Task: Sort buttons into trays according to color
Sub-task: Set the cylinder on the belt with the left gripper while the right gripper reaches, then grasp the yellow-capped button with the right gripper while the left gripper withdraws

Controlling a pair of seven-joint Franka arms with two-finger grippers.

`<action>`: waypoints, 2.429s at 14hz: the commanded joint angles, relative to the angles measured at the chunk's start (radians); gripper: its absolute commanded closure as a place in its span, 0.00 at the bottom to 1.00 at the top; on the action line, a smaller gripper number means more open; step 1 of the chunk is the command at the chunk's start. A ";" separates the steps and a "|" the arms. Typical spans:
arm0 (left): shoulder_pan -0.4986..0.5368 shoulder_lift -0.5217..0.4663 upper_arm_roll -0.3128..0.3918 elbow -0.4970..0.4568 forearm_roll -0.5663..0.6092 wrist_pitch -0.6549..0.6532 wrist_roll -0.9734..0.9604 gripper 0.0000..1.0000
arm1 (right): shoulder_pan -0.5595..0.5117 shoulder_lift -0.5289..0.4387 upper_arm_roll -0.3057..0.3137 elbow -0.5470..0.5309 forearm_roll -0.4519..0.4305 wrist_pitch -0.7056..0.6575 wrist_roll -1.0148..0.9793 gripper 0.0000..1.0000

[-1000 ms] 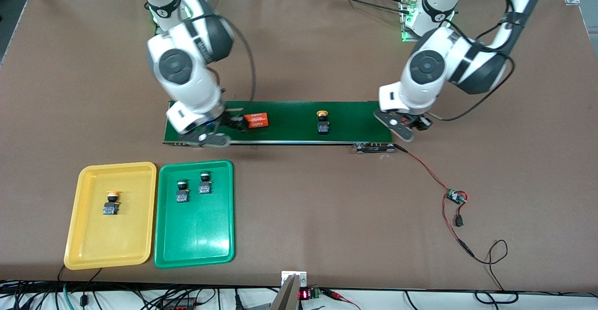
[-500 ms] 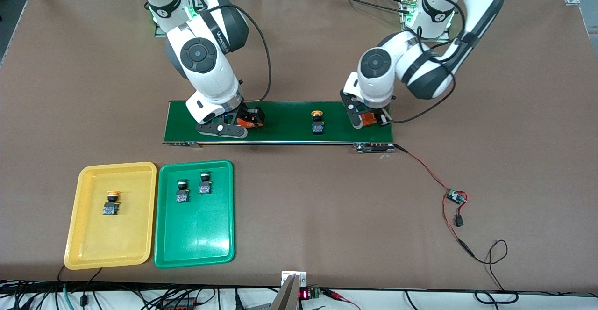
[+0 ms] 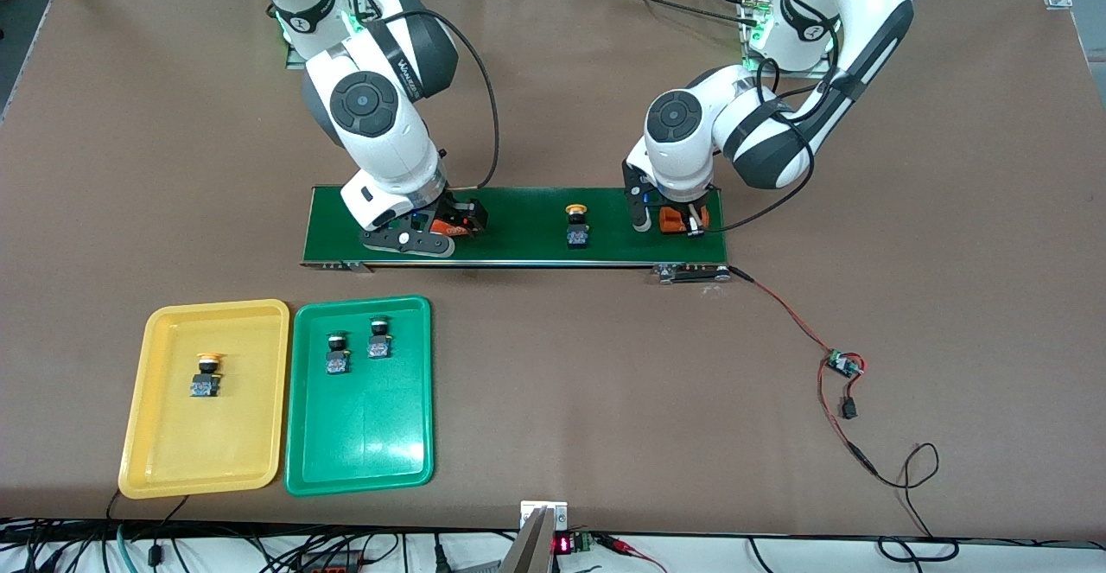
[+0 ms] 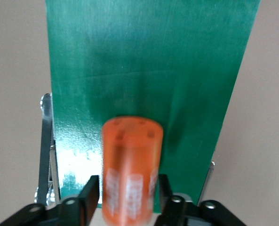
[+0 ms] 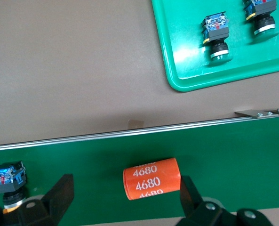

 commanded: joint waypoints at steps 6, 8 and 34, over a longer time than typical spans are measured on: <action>-0.008 -0.089 0.135 0.147 -0.072 -0.002 0.025 0.00 | 0.080 0.000 0.002 -0.019 -0.001 0.000 0.178 0.00; -0.008 -0.098 0.192 0.191 -0.143 -0.003 0.025 0.00 | 0.097 0.002 0.002 -0.019 -0.005 0.000 0.192 0.00; -0.066 -0.307 0.755 0.425 -0.611 -0.281 -0.539 0.00 | 0.204 0.155 -0.001 0.024 -0.160 0.102 0.221 0.00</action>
